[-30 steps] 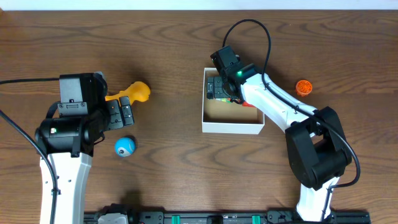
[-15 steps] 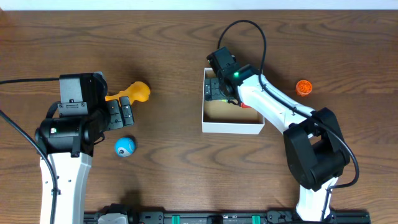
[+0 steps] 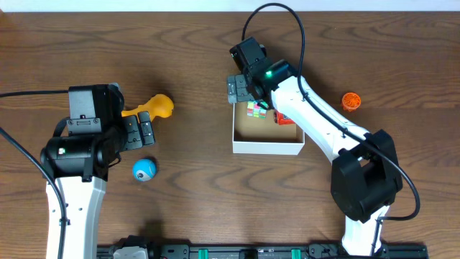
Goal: Pack container
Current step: 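Lower the cube into the box and open the right gripper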
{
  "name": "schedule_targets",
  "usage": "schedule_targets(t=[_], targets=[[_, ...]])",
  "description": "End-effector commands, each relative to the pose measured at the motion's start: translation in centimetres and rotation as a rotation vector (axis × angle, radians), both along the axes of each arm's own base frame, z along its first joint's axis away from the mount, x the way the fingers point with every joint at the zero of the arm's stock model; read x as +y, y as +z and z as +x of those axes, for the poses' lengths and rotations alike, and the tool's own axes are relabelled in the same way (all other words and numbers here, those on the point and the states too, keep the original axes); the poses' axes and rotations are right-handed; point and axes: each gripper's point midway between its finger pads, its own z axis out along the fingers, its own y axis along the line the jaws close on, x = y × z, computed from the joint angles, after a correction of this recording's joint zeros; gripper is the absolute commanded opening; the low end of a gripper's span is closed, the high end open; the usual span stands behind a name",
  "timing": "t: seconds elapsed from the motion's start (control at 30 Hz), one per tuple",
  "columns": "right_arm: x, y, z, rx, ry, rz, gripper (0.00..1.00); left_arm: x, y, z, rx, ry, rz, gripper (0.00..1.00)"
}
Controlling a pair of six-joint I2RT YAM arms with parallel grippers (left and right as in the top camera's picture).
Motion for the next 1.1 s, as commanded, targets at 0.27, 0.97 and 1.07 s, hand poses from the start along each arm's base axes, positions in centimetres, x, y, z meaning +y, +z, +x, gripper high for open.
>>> schedule_targets(t=[0.27, 0.97, 1.07], targets=[[3.2, 1.0, -1.0, -0.002, 0.050, 0.073, 0.31, 0.2, 0.7, 0.1, -0.016, 0.015, -0.003, 0.98], [2.8, -5.8, -2.1, 0.147, 0.035, 0.002, 0.04, 0.2, 0.7, 0.1, -0.016, 0.016, -0.002, 0.98], [2.7, -6.2, -1.9, 0.146, 0.032, 0.001, 0.05, 0.2, 0.7, 0.1, -0.016, 0.015, -0.003, 0.98]])
